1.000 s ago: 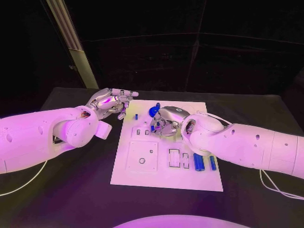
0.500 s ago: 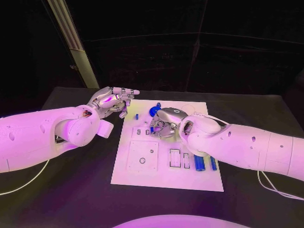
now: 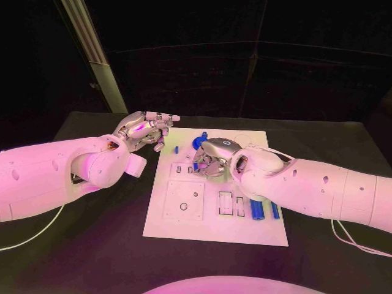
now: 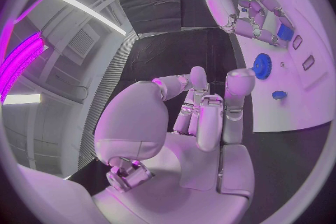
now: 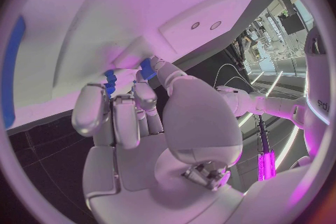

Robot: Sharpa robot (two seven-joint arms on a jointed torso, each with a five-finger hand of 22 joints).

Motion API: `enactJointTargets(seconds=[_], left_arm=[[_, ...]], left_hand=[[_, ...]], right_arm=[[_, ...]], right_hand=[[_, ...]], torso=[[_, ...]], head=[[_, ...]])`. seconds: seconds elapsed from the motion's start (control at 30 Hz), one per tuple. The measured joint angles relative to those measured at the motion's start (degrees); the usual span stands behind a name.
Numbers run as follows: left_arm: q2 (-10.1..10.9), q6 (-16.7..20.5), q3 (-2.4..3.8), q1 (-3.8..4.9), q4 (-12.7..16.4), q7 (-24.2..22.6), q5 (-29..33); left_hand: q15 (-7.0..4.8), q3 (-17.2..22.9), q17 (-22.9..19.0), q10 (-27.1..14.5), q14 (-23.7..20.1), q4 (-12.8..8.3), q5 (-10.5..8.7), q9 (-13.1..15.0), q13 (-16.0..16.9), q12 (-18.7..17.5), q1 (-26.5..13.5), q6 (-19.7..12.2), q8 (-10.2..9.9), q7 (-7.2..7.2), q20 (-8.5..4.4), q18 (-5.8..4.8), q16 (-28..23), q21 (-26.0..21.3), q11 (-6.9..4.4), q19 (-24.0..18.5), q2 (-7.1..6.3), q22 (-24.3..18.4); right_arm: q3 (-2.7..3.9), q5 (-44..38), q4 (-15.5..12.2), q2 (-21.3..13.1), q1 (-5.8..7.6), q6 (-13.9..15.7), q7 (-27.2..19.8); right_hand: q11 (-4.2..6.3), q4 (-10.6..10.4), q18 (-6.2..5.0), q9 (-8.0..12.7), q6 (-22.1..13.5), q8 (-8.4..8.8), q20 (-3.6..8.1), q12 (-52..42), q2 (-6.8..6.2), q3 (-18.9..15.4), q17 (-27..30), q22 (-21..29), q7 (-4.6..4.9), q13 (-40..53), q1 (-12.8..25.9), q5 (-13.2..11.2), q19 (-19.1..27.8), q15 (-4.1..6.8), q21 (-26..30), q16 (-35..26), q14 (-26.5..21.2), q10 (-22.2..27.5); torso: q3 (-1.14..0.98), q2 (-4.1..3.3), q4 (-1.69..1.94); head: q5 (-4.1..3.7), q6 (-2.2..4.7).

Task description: Assemble the parts on the task board

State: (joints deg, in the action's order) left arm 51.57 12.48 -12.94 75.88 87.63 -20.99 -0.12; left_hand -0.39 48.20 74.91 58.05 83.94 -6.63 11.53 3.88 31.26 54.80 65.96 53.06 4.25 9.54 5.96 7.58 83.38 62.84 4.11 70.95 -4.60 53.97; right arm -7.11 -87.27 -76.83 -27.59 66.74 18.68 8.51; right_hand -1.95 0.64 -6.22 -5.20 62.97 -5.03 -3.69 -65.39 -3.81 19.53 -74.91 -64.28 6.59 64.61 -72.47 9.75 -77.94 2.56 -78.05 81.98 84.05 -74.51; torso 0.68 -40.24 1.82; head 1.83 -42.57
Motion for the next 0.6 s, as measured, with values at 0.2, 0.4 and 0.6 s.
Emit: enactJointTargets(seconds=[0.2, 0.4, 0.6], left_arm=[[-0.01, 0.0, 0.0, 0.0, -0.03, 0.0, 0.03], [-0.02, 0.0, 0.0, 0.0, -0.06, 0.01, 0.05], [-0.02, 0.0, 0.0, 0.0, -0.09, 0.03, 0.06]], left_hand=[[0.0, 0.0, 0.0, 0.0, 0.0, 0.0, 0.0, 0.0, 0.0, 0.0, 0.0, -0.01, 0.0, -0.01, 0.0, 0.0, 0.0, 0.0, 0.0, 0.0, 0.0, 0.13], [0.0, 0.0, 0.0, 0.01, 0.0, 0.0, 0.0, -0.01, 0.01, 0.0, 0.0, -0.02, 0.0, -0.02, -0.01, 0.0, 0.0, 0.0, 0.01, 0.01, 0.0, 0.23], [0.0, 0.0, 0.0, 0.02, 0.0, 0.0, 0.0, -0.01, 0.0, 0.0, 0.0, -0.03, 0.0, -0.03, -0.01, -0.01, 0.0, 0.24, 0.02, 0.01, 0.0, 0.41]], right_arm=[[0.04, -0.93, -0.29, 0.0, -0.03, -0.32, 0.49], [0.09, -1.48, -0.39, -0.02, -0.03, -0.68, 0.87], [0.11, -1.79, -0.46, -0.03, -0.02, -1.04, 1.16]], right_hand=[[0.02, -0.17, 0.0, 0.06, -0.11, -0.11, 0.0, 0.71, 0.0, -0.17, 0.0, 0.29, 0.07, -0.52, 0.0, 0.0, 0.0, 0.0, 0.0, 0.0, 0.0, 0.46], [-0.09, -0.37, 0.0, 0.16, -0.21, -0.11, -0.02, 1.57, -0.01, -0.37, 0.0, 0.7, 0.01, -1.43, 0.0, -0.01, 0.02, 0.0, 0.0, 0.0, 0.0, 1.15], [0.11, -0.37, 0.0, 0.17, -0.39, -0.07, -0.22, 2.01, -0.01, -0.37, 0.0, 0.74, 0.02, -1.69, 0.0, 0.18, 0.22, 0.0, 0.0, 0.0, 0.0, 1.35]], torso=[[0.01, 0.0, 0.01], [0.02, 0.0, 0.01], [0.02, 0.0, 0.01]], head=[[-0.03, -0.07], [-0.03, -0.14], [-0.07, -0.18]])
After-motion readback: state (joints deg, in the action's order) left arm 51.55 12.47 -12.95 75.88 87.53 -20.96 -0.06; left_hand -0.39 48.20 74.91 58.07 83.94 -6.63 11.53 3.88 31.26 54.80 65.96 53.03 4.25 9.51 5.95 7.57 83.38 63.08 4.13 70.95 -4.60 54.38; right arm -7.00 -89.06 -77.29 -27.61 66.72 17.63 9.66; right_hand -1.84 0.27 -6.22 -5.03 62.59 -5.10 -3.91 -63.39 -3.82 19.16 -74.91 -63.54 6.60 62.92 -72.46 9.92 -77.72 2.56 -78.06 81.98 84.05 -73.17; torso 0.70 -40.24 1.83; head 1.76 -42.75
